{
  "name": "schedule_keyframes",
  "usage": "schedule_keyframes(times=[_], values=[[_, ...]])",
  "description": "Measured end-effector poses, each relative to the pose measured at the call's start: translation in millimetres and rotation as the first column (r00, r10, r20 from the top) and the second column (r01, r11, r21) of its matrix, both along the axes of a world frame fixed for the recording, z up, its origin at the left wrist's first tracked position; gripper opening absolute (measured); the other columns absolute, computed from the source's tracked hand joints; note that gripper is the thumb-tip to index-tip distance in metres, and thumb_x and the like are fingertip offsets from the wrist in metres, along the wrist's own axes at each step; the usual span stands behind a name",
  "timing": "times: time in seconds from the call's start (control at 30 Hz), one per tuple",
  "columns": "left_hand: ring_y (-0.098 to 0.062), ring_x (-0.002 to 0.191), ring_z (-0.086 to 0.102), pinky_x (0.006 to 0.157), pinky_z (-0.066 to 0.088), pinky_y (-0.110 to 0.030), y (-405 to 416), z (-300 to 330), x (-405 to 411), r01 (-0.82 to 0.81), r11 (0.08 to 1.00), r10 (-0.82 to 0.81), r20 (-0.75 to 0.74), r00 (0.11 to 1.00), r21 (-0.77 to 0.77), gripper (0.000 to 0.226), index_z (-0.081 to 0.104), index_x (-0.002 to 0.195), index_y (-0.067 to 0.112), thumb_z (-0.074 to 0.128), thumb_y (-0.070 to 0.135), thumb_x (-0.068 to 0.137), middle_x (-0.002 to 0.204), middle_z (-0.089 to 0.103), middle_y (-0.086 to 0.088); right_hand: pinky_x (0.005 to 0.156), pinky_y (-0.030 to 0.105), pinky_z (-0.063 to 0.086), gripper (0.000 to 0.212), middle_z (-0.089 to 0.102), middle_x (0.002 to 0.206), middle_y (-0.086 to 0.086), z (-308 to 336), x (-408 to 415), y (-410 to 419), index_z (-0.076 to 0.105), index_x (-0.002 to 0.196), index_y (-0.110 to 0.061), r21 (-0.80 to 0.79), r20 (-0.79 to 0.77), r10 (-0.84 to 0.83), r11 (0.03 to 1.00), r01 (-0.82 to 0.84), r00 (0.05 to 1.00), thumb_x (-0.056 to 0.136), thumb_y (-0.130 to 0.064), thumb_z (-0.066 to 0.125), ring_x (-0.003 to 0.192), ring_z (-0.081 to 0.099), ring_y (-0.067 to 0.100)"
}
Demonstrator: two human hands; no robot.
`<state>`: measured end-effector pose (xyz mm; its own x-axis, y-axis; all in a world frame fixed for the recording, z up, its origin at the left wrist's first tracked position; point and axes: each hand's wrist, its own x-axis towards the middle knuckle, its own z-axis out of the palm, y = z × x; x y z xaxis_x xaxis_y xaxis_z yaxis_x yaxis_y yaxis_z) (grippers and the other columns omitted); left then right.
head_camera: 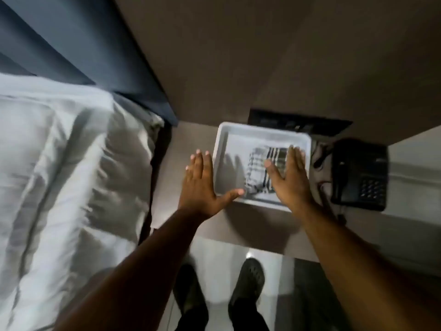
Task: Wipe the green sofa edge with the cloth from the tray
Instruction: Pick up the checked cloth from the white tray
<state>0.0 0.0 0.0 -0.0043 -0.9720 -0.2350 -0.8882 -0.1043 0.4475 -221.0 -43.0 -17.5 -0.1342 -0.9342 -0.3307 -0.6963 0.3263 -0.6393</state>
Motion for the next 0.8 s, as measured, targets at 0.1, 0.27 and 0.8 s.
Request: schedule_keyframes(times=[0.1, 0.27, 0.8], values=[[-0.032, 0.154, -0.007, 0.121, -0.004, -0.042, -24.2, -45.9, -6.6, 0.019, 0.999, -0.021, 0.045, 0.999, 0.051, 0.131, -0.003, 0.157, 0.009, 0.031, 0.096, 0.065, 0.166, -0.007, -0.017, 0.123, 0.045, 0.005, 0.092, 0.005, 0.163, 0.016, -57.1, 2.9, -18.4, 0.007, 0.152, -0.008, 0.058, -0.132, 0.040, 0.998, -0.032, 0.990, 0.089, -0.067, 0.041, 0.151, 0.001, 0.031], [-0.033, 0.153, -0.010, 0.123, -0.006, -0.044, -52.1, -105.2, -6.0, 0.152, 0.988, -0.153, 0.225, 0.962, 0.021, 0.132, -0.005, 0.156, 0.004, 0.015, 0.099, 0.066, 0.165, -0.010, -0.019, 0.120, 0.056, 0.000, 0.103, -0.009, 0.162, 0.019, -120.8, 5.3, -42.4, -0.002, 0.152, -0.013, 0.146, -0.302, 0.106, 0.987, -0.064, 0.948, 0.081, -0.083, 0.022, 0.149, -0.012, 0.036], [-0.032, 0.154, -0.001, 0.126, 0.004, -0.047, -49.7, -130.3, -7.2, 0.147, 0.988, -0.127, 0.297, 0.946, -0.047, 0.126, 0.004, 0.156, 0.002, 0.019, 0.094, 0.072, 0.166, 0.000, -0.019, 0.116, 0.063, 0.007, 0.061, 0.013, 0.157, 0.033, -165.6, 17.4, -37.6, 0.021, 0.151, -0.018, -0.109, -0.520, 0.004, 0.991, -0.071, 0.854, 0.097, -0.042, 0.036, 0.145, 0.010, 0.051]])
